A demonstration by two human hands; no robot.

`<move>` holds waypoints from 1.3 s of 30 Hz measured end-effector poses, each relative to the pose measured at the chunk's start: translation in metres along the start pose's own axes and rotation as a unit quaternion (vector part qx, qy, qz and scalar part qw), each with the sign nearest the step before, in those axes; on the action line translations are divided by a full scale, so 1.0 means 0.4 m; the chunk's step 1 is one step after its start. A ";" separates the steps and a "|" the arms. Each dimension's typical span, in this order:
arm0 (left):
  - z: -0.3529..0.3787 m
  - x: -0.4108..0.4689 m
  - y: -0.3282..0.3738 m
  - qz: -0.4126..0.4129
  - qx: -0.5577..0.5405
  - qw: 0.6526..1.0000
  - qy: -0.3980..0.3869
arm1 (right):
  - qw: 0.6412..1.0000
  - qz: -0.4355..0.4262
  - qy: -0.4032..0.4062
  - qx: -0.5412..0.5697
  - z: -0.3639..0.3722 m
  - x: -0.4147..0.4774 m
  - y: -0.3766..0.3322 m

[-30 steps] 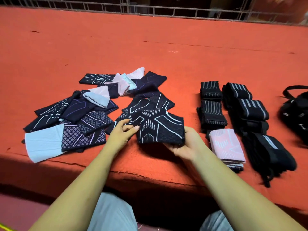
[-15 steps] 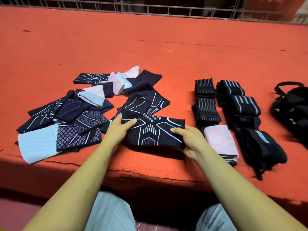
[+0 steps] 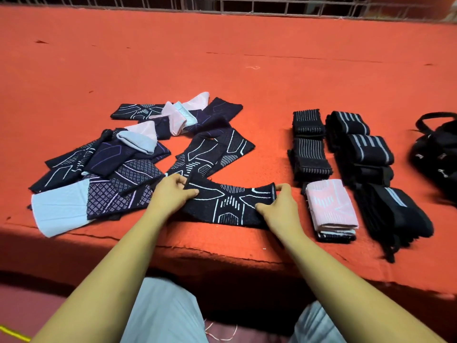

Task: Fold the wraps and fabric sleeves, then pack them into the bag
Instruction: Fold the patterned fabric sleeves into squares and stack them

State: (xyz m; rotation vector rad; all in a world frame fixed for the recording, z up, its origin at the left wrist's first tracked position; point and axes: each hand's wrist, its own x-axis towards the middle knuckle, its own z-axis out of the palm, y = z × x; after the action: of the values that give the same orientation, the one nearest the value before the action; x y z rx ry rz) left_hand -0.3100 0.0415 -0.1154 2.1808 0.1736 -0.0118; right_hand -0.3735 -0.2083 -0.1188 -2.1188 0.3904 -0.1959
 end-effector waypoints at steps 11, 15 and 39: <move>0.057 -0.098 -0.006 0.226 -0.003 0.946 -0.232 | 0.999 -0.007 0.003 0.035 0.002 -0.014 0.017; 0.105 -0.107 -0.001 0.270 0.091 0.934 -0.217 | 0.999 -0.012 0.009 0.032 0.008 -0.014 0.017; 0.131 -0.061 -0.014 0.365 0.209 0.880 -0.220 | 1.000 -0.019 -0.005 0.014 0.004 -0.012 0.019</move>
State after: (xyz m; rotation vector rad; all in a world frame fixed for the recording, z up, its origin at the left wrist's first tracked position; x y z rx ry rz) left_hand -0.3321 -0.0009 -0.1483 2.4676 -0.9947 -0.1278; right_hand -0.3791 -0.2092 -0.1258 -2.1008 0.3402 -0.2124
